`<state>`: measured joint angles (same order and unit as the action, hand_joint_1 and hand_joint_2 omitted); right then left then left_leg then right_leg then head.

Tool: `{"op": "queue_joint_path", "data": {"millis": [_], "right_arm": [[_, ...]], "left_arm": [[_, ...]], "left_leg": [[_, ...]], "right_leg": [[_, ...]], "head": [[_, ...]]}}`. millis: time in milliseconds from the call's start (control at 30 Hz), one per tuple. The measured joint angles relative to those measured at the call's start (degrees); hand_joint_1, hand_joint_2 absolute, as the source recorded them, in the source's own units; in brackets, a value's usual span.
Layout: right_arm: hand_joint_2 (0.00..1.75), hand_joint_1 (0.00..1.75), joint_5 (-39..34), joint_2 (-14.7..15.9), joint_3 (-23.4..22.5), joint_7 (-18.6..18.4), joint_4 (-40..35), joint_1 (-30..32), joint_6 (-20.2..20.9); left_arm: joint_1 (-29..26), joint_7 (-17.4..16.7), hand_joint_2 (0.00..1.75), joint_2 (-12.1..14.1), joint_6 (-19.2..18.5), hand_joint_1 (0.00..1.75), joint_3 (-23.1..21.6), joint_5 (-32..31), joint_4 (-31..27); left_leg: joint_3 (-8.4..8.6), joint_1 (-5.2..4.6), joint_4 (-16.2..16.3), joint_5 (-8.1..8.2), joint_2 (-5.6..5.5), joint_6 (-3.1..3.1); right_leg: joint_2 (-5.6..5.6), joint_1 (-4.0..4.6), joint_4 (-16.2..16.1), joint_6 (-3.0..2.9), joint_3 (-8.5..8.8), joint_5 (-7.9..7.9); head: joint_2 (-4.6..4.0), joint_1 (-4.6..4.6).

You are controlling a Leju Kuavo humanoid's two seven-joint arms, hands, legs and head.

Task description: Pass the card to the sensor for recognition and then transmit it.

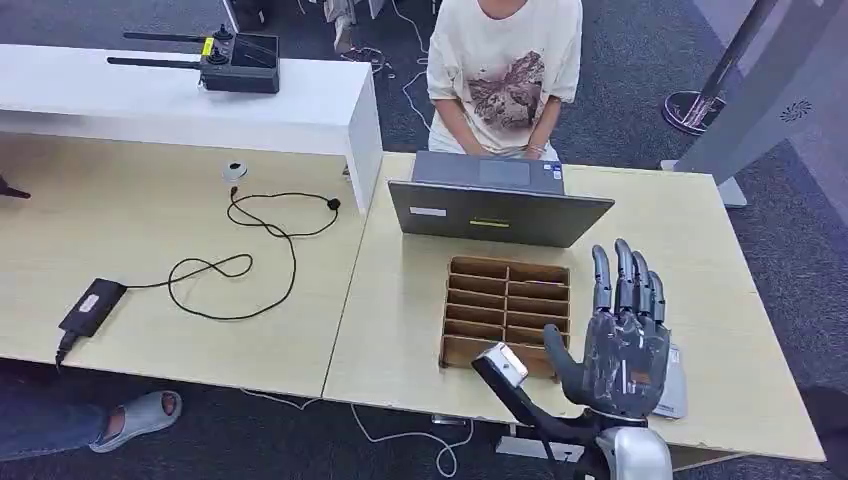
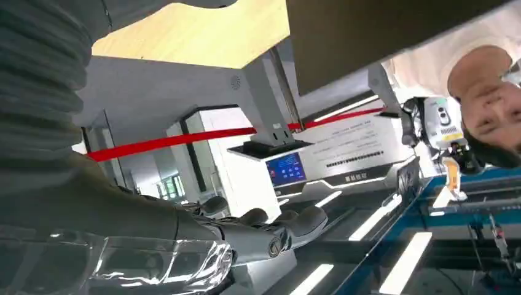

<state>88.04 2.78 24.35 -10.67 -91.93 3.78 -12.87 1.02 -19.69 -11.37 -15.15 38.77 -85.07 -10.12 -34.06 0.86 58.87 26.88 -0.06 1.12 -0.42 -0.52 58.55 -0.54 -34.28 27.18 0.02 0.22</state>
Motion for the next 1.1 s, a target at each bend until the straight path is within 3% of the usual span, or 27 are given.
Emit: {"op": "queue_joint_path", "data": {"millis": [167, 400, 533, 667, 1100], "right_arm": [[1.75, 0.0, -0.1, 0.0, -0.2, -2.0, 1.2, -0.1, 5.1], [1.75, 0.0, -0.2, 0.4, -0.7, -2.5, 0.8, 0.0, 6.0], [1.75, 0.0, -6.7, 1.0, -1.2, 1.3, 0.7, -0.1, 7.4], [1.75, 0.0, -8.3, 1.7, -1.2, 2.3, 0.7, -0.1, 7.8], [1.75, 0.0, -8.2, 3.0, -1.3, 0.6, 0.8, -1.4, 10.1]], "left_arm": [[-0.1, 0.4, 0.0, 0.1, -0.5, 0.0, 0.0, 0.0, 0.0], [-0.3, 1.6, 0.0, 0.6, -1.5, 0.0, 0.0, -0.9, 0.0], [-0.5, 1.8, 0.0, 0.8, -1.7, 0.0, 0.0, -1.2, 0.0], [-0.5, 1.9, 0.0, 1.1, -2.3, 0.0, -0.3, -1.3, 0.0], [-0.7, 2.9, 0.0, 1.4, -2.0, 0.0, -0.7, -1.4, 0.0]], "left_leg": [[-0.01, 0.0, 0.0, 0.0, 0.0, 0.0], [0.0, 0.0, 0.0, 0.0, 0.01, 0.0], [0.01, 0.0, 0.0, 0.0, 0.01, 0.0], [0.01, 0.0, 0.0, 0.0, 0.02, 0.0], [0.01, 0.0, 0.0, 0.0, 0.02, 0.0]], "right_leg": [[0.0, 0.0, 0.0, 0.0, 0.0, 0.0], [0.0, 0.0, 0.0, 0.0, 0.0, 0.0], [0.01, 0.0, 0.0, 0.0, 0.0, 0.0], [0.02, 0.0, 0.0, 0.0, 0.0, 0.0], [0.02, 0.0, 0.0, 0.0, 0.0, 0.0]], "head": [[-0.02, 0.0], [-0.02, 0.0], [-0.02, 0.0], [0.0, 0.0], [-0.02, 0.0]]}}
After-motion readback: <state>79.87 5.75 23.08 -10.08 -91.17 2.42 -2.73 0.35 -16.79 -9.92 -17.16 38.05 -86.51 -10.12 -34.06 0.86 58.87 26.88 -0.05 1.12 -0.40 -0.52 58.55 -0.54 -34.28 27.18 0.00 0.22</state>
